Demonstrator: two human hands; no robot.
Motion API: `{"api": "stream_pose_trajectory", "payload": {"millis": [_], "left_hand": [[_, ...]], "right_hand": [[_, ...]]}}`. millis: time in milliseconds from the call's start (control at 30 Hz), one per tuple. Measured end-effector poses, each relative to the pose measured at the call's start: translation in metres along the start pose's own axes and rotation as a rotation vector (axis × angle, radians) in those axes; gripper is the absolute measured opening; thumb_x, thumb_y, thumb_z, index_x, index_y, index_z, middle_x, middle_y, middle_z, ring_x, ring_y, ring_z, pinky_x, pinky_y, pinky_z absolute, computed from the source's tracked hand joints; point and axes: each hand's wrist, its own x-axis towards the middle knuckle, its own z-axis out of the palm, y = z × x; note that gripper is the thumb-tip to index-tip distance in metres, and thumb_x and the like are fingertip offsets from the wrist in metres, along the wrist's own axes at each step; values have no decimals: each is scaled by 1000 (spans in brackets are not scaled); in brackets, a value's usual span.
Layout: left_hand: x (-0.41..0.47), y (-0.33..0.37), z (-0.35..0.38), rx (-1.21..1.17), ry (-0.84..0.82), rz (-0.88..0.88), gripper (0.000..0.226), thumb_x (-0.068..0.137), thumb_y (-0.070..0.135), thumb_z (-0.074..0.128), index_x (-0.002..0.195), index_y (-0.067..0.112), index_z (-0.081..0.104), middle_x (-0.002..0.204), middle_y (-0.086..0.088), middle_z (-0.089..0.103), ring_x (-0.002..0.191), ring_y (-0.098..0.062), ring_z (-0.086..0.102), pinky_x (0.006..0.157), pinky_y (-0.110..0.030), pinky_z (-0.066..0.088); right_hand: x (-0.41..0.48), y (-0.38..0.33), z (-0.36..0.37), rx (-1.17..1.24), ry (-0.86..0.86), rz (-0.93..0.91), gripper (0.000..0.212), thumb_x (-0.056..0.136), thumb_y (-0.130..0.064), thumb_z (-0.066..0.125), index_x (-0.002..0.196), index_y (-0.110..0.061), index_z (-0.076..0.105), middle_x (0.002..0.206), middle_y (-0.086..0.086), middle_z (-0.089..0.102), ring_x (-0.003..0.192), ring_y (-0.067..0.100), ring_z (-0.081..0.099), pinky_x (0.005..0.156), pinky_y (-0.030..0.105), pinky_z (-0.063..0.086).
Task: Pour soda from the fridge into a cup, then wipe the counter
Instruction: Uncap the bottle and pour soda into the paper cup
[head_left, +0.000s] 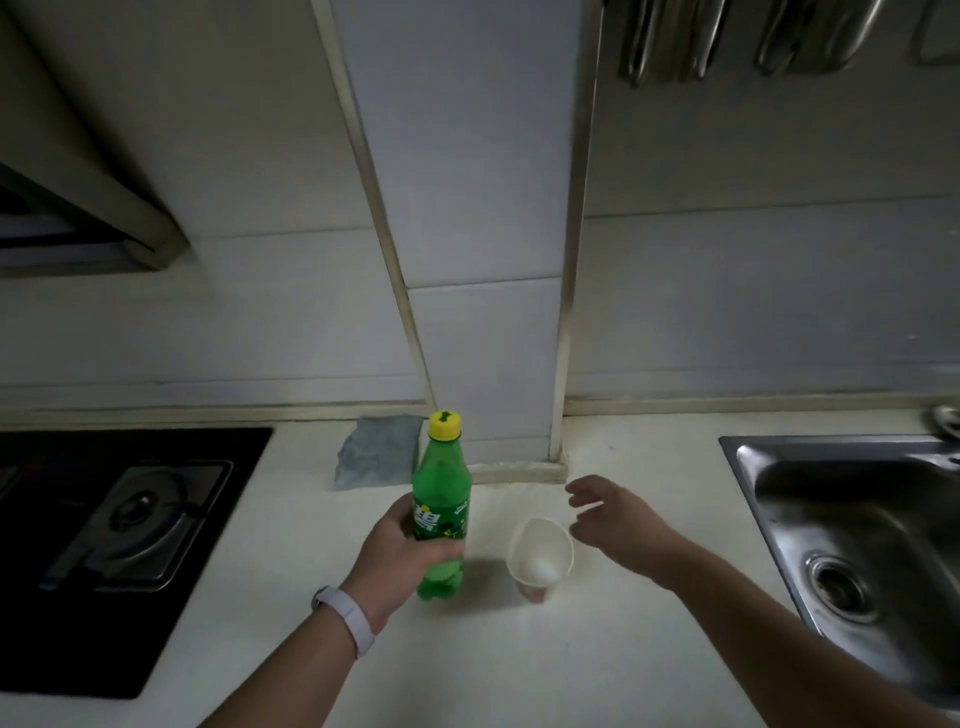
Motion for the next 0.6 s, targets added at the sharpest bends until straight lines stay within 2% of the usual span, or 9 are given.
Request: {"api": "stream_pose_trajectory", "payload": {"millis": [167,233,300,400,467,600], "left_hand": [[-4,7,1,80,-39,72,59,44,31,89,101,36,71,98,8,78,89,-13,74,83,-37,58],[-7,9,0,112,-52,94,59,44,33,89,99,44,71,98,10,78,88,-9,73,81,-34,57],[-10,12,-1,138,-55,109,59,44,34,89,97,49,70,97,14,77,84,-4,72,76,-27,55],[-13,16,-5,179,-51,131,58,44,35,86,96,54,67,93,18,77,80,1,71,69,-18,51],[-15,19,-10,211,-52,160,58,46,37,85,97,56,66,92,22,76,79,4,70,63,-10,49],[-23,20,-18,279,-53,221,58,52,36,82,101,61,62,93,26,73,82,6,68,61,-10,50]], "right_hand": [[-9,-72,-2,-48,67,-204,27,89,-26,64,115,-34,59,103,-15,65,89,-2,62,70,14,47],[-15,-103,0,-15,110,-295,14,91,-32,62,103,-38,60,94,-12,67,83,1,64,72,19,51],[-20,-129,1,25,129,-352,7,89,-42,59,96,-39,61,87,-7,69,80,9,66,74,30,53],[-27,-155,4,-49,143,-379,25,82,-62,52,94,-41,58,82,-9,67,74,7,64,68,30,52],[-29,-164,6,-213,162,-376,27,84,-64,52,95,-41,56,78,-11,64,68,5,61,57,23,47],[-29,-171,9,-495,195,-375,34,87,-67,48,92,-35,56,72,-11,59,64,5,56,50,25,42]]}}
